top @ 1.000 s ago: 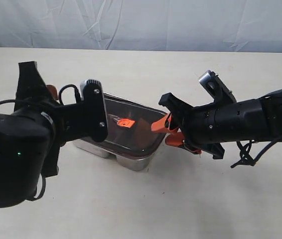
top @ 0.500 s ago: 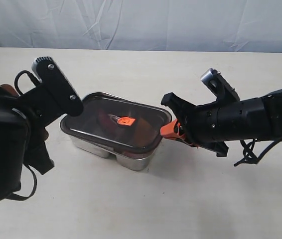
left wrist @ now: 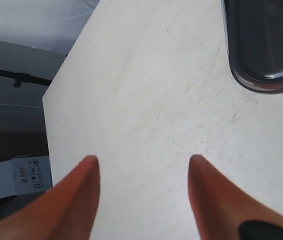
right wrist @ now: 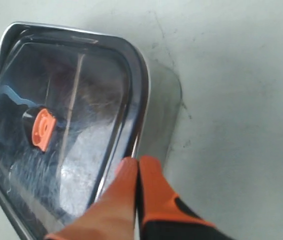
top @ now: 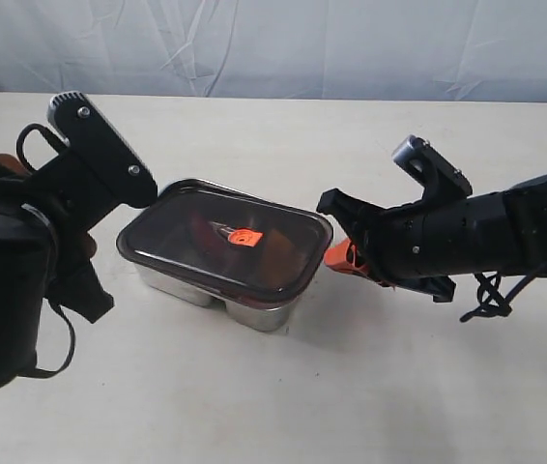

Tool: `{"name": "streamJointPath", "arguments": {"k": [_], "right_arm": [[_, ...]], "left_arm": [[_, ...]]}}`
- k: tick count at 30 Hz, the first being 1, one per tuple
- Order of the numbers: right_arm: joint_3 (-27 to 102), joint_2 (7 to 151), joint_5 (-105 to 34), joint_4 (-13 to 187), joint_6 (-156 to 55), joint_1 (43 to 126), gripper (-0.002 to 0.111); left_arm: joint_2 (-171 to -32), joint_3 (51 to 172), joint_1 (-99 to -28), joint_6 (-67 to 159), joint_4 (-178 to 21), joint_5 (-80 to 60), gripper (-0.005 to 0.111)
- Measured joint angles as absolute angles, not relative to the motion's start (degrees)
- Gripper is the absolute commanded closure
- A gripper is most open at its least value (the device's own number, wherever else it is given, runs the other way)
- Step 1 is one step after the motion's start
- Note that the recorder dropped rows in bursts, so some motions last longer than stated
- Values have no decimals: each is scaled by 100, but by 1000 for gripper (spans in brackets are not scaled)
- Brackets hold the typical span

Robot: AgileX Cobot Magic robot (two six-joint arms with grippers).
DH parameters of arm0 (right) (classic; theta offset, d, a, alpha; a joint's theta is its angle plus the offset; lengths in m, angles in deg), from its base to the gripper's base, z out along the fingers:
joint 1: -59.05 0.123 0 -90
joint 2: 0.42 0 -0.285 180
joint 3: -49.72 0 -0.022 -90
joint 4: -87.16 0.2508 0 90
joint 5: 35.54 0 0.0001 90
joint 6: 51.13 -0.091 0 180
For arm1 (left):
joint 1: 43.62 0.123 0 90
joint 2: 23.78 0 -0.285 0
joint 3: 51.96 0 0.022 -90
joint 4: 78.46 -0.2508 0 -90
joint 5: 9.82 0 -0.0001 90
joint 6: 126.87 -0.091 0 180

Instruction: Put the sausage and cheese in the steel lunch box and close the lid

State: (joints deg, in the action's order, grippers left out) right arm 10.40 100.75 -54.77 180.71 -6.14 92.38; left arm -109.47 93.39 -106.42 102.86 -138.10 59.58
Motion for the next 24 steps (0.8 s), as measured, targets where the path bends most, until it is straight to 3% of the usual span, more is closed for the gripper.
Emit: {"name": "streamJointPath", "arguments": {"k": [10,24], "right_arm": [[1040,9221,-5366,18040,-550,9259,109],[1040,9656,-5569,17769,-402,9892,109]], "left_arm": [[-10947,9339,-10362,10493,-13640,5693,60],[-10947,9339,-9507,10515,-13323,4763,60]]}}
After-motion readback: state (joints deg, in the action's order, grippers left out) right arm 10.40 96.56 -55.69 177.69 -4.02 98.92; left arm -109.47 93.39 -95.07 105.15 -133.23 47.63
